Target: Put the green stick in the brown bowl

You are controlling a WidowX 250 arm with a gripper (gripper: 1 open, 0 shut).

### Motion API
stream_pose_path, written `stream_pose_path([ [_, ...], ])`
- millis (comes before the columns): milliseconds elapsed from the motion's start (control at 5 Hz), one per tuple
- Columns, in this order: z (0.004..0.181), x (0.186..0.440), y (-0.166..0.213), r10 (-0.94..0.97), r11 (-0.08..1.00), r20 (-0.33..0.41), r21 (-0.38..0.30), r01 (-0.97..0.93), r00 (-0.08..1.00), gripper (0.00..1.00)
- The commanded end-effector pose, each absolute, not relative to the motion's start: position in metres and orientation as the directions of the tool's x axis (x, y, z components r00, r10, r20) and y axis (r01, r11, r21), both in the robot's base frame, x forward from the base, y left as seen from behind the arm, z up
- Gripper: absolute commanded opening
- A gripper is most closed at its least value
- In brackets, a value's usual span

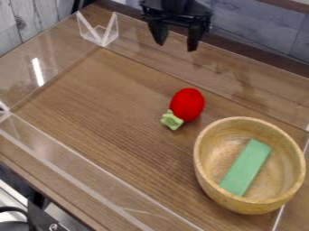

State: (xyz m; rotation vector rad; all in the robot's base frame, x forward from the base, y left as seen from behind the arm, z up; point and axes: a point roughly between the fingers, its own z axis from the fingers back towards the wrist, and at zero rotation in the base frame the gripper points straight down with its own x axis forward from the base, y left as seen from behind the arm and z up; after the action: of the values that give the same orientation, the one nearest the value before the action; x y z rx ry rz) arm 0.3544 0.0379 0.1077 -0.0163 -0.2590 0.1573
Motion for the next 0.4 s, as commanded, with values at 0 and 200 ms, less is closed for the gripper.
stream_pose_path([
  [0,0.143,0.363,0.026,0.136,0.991,0.329,-0.059,-0.123,0.935,1.0],
  [200,0.153,0.365,0.039,0.094,0.995,0.332,-0.073,-0.074,0.939,1.0],
])
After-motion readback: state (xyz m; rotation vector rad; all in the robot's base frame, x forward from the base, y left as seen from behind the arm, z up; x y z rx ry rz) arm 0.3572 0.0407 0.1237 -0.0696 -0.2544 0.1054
